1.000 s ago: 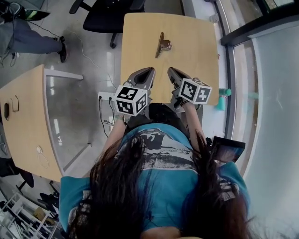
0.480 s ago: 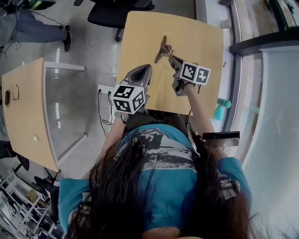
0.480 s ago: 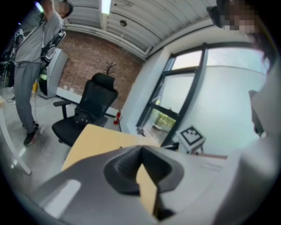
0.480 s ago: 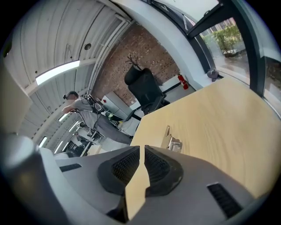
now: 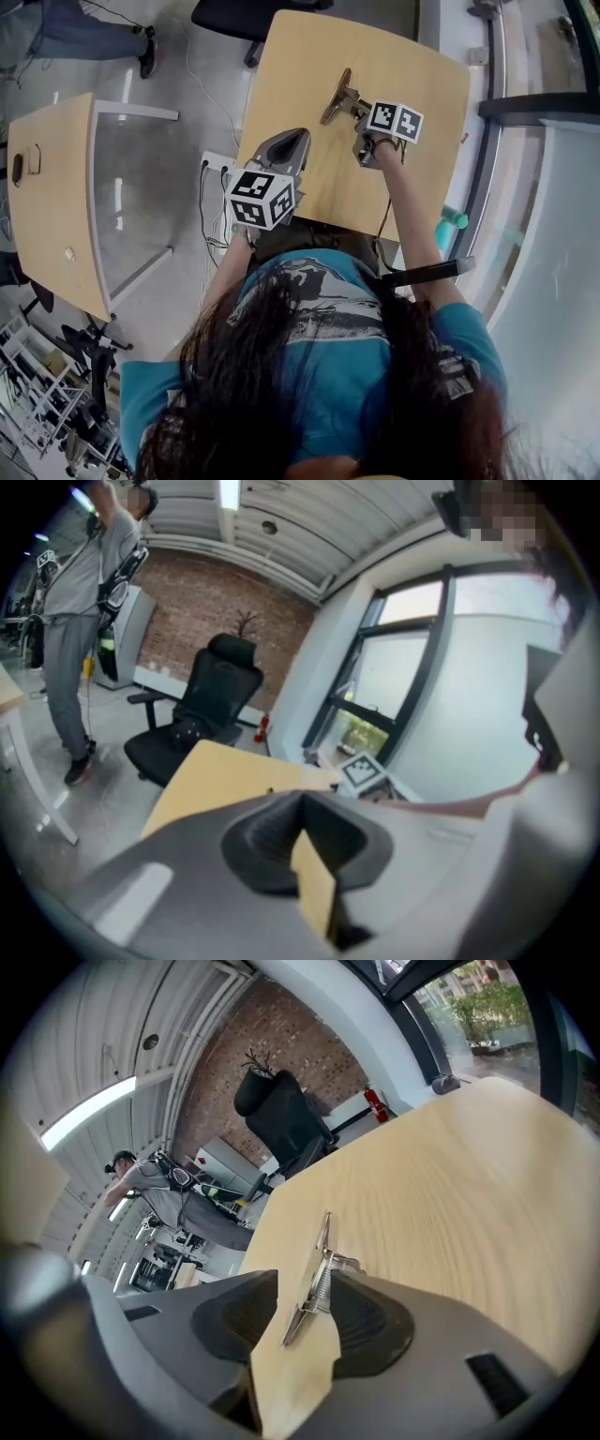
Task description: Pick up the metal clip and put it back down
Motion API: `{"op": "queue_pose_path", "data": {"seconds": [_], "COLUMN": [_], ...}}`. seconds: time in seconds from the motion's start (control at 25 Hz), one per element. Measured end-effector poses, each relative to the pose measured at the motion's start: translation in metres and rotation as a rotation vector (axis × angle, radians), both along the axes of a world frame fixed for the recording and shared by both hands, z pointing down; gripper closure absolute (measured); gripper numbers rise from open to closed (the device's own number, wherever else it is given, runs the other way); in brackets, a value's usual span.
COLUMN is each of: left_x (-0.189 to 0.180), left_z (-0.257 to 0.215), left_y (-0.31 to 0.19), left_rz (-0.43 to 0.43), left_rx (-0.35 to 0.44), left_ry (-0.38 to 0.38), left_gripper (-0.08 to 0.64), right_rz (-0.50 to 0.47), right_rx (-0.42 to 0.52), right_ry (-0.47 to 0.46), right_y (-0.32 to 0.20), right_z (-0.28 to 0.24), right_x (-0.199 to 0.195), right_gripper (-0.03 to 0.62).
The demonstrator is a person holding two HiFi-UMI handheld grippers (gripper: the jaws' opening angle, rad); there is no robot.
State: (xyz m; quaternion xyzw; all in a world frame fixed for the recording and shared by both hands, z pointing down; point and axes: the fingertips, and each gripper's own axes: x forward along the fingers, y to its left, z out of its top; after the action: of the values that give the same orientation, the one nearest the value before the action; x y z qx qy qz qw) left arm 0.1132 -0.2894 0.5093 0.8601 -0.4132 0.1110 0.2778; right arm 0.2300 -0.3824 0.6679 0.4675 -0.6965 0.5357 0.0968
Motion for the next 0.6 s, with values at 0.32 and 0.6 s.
{"op": "queue_pose_path", "data": {"seconds": [0.32, 0.6], "left_x": [-0.023, -0.049], "left_z": [-0.001, -0.003], "left_y": [0.003, 0.000], "left_rz": [-0.051, -0.069], "left_rx": [-0.006, -0.006], "left_ry": [-0.025, -0.046], "left_gripper": [0.557, 0.557], "right_rz": [0.048, 0.092], "right_rx": [-0.105, -0.140], "right_ry": [-0.003, 0.014], "right_y": [-0.010, -0.022], "right_z": [0.033, 0.037], "right_x": [-0.002, -0.008], "right_gripper": [0.437, 0.439]}}
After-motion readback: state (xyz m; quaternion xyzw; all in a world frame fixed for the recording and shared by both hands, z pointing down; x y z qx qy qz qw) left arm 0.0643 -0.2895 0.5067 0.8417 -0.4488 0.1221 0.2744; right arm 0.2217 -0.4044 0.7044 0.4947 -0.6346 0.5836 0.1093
